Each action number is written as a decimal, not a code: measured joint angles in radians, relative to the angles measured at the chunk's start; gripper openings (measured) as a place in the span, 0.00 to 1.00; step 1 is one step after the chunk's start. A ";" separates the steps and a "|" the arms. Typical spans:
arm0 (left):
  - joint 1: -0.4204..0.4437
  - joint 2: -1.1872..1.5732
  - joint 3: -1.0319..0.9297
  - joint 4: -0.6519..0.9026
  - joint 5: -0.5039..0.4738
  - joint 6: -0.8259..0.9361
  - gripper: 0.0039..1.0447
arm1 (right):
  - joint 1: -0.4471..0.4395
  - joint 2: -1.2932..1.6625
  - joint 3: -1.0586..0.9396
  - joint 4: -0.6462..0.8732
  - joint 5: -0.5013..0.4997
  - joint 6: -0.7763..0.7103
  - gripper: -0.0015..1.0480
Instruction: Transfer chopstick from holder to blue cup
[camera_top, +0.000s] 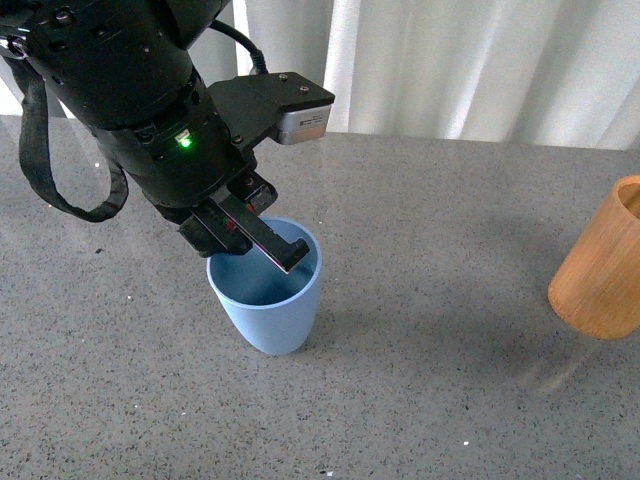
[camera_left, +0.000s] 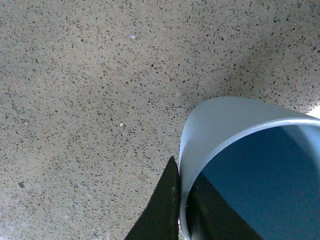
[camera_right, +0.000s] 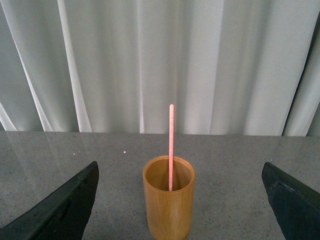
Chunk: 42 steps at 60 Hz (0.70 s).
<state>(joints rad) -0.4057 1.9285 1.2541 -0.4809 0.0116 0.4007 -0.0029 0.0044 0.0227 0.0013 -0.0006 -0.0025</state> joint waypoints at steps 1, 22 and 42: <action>-0.003 0.002 0.000 0.000 0.004 -0.006 0.03 | 0.000 0.000 0.000 0.000 0.000 0.000 0.90; -0.025 0.031 0.008 0.024 0.006 -0.029 0.12 | 0.000 0.000 0.000 0.000 0.000 0.000 0.90; -0.033 0.037 0.011 0.047 -0.003 -0.032 0.66 | 0.000 0.000 0.000 0.000 0.000 0.000 0.90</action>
<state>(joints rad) -0.4385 1.9652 1.2648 -0.4343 0.0090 0.3691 -0.0029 0.0044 0.0227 0.0013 -0.0006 -0.0025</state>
